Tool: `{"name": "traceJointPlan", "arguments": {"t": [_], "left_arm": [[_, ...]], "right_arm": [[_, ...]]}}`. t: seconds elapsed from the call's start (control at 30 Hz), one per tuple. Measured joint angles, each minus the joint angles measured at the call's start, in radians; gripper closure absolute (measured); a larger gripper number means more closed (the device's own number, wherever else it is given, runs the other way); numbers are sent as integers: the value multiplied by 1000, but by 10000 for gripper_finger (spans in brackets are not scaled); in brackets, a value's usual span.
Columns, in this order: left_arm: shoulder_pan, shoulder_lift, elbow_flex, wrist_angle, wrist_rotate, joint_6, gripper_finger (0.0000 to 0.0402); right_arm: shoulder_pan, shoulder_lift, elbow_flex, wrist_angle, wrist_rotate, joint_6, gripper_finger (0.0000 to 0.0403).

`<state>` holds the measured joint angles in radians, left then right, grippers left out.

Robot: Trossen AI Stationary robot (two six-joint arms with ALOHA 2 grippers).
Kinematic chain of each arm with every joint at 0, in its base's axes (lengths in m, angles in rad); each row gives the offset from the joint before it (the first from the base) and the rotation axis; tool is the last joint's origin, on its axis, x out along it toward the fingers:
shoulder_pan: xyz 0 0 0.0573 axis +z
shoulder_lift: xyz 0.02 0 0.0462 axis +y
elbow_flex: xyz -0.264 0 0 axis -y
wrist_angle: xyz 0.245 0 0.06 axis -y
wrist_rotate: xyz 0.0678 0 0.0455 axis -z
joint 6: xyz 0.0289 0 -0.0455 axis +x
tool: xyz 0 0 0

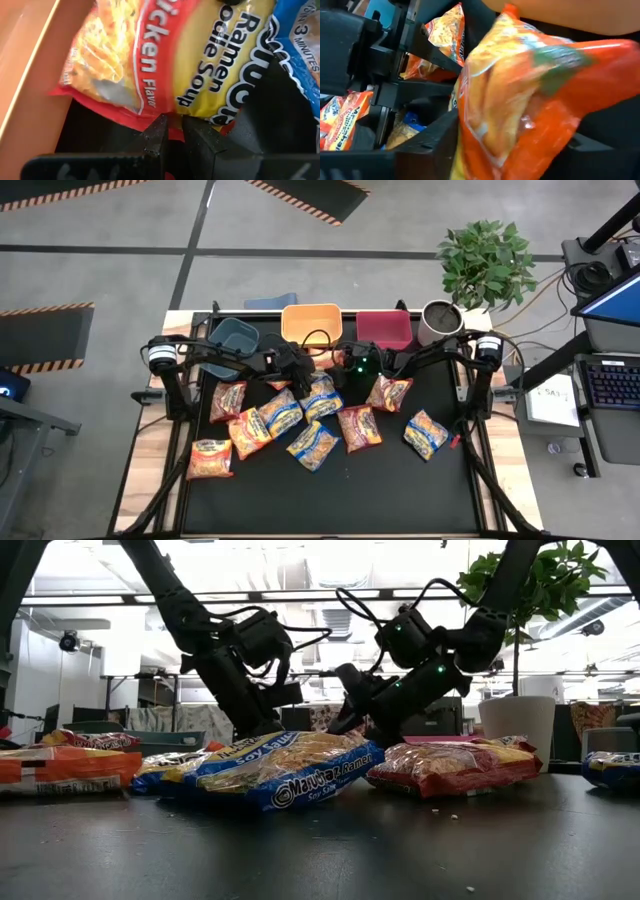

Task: Sort Maruchan noodles
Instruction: Put the orange noodle pack into the red bin

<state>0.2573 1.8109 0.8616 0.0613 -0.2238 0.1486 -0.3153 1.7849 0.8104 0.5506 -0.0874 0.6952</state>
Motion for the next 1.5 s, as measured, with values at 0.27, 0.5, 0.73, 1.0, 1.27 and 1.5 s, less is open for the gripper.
{"name": "traceJointPlan", "arguments": {"t": [0.27,0.5,0.73,1.0,1.27,1.5], "left_arm": [[-1,-120,-1,-124,5,26,357],[0,-307,-3,-197,1,116,357],[0,-524,-39,-194,1,175,357],[0,-736,-161,-131,3,176,357],[0,-890,-201,-104,2,163,357],[0,-965,-224,-103,-3,149,357]], "right_arm": [[1,-58,0,-38,-51,-11,303],[1,-184,1,-163,-52,-16,321],[1,-351,63,-404,-31,-39,334],[3,-385,339,-862,177,-139,335],[-25,-316,599,-1171,350,-220,335],[-90,-269,685,-1233,364,-247,335]]}}
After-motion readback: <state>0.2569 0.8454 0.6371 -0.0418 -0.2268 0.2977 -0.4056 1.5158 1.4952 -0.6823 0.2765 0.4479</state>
